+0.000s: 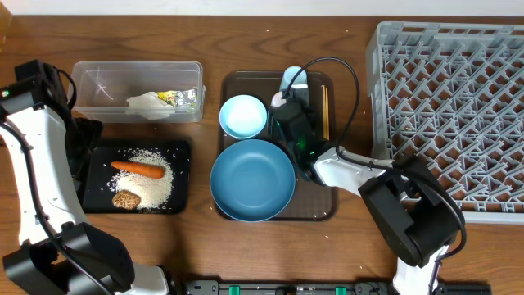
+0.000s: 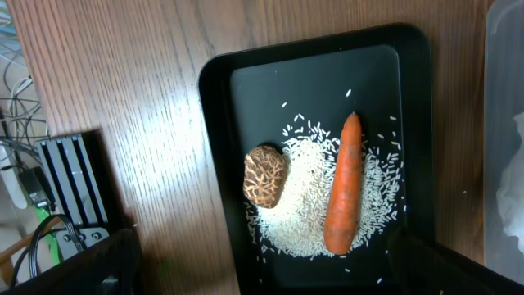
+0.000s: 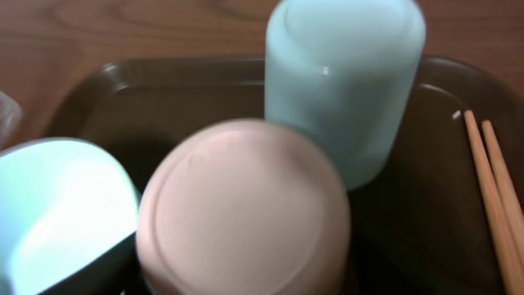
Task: Sort waste into correct bins and load items into the dishwasher rack
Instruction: 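Close the right gripper around the pink cup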
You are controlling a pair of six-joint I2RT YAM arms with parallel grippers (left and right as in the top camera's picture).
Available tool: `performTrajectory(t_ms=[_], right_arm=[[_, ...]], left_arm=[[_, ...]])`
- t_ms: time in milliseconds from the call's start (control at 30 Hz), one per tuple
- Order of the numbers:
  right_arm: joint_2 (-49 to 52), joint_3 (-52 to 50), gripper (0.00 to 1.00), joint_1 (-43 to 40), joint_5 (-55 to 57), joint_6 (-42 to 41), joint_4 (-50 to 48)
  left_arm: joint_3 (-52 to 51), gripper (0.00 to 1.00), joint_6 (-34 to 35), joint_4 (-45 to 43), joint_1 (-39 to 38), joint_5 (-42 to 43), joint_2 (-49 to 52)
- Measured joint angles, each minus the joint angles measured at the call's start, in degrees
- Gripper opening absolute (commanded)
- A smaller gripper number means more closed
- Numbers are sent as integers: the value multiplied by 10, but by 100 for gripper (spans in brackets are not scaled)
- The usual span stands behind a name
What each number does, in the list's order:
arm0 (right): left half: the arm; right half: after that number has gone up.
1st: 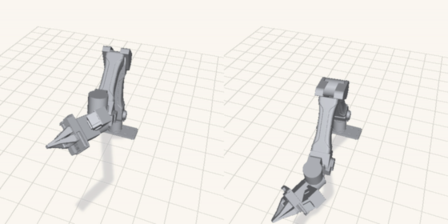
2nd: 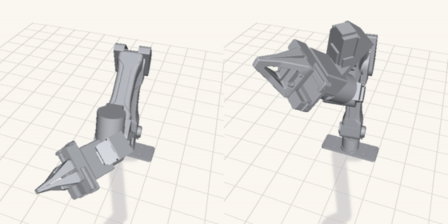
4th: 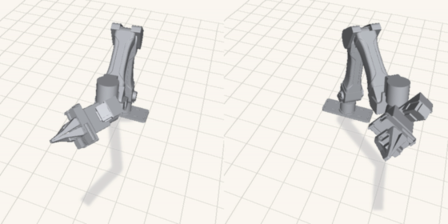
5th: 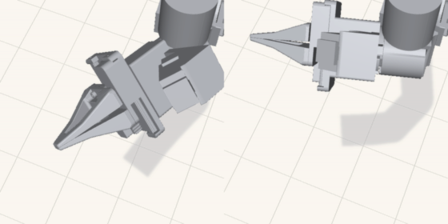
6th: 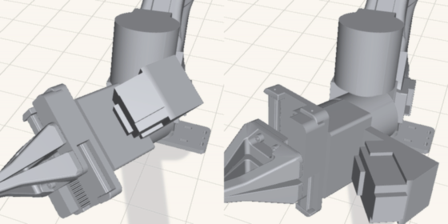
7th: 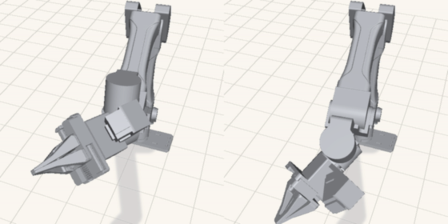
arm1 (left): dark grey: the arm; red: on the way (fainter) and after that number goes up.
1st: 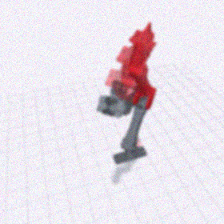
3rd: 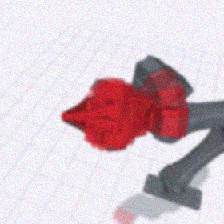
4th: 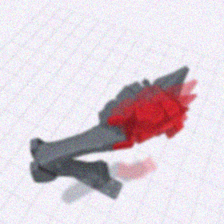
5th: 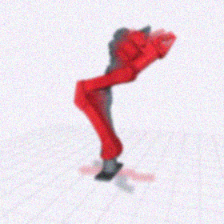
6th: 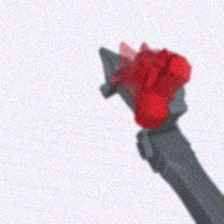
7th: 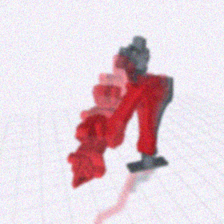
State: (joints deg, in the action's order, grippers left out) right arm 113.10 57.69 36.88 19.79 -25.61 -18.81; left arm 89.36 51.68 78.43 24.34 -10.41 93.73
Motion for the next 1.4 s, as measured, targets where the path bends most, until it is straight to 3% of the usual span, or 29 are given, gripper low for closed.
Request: performTrajectory(t_ms=[267, 400, 833, 1400], right_arm=[[-52, 2, 70, 0, 25, -1, 110], [-95, 2, 79, 0, 38, -2, 134], [-109, 3, 83, 0, 46, -1, 94], [-21, 4, 87, 0, 47, -1, 2]], left_arm=[[0, 98, 0, 0, 0, 0, 0], [0, 98, 0, 0, 0, 0, 0], [0, 98, 0, 0, 0, 0, 0], [0, 98, 0, 0, 0, 0, 0]])
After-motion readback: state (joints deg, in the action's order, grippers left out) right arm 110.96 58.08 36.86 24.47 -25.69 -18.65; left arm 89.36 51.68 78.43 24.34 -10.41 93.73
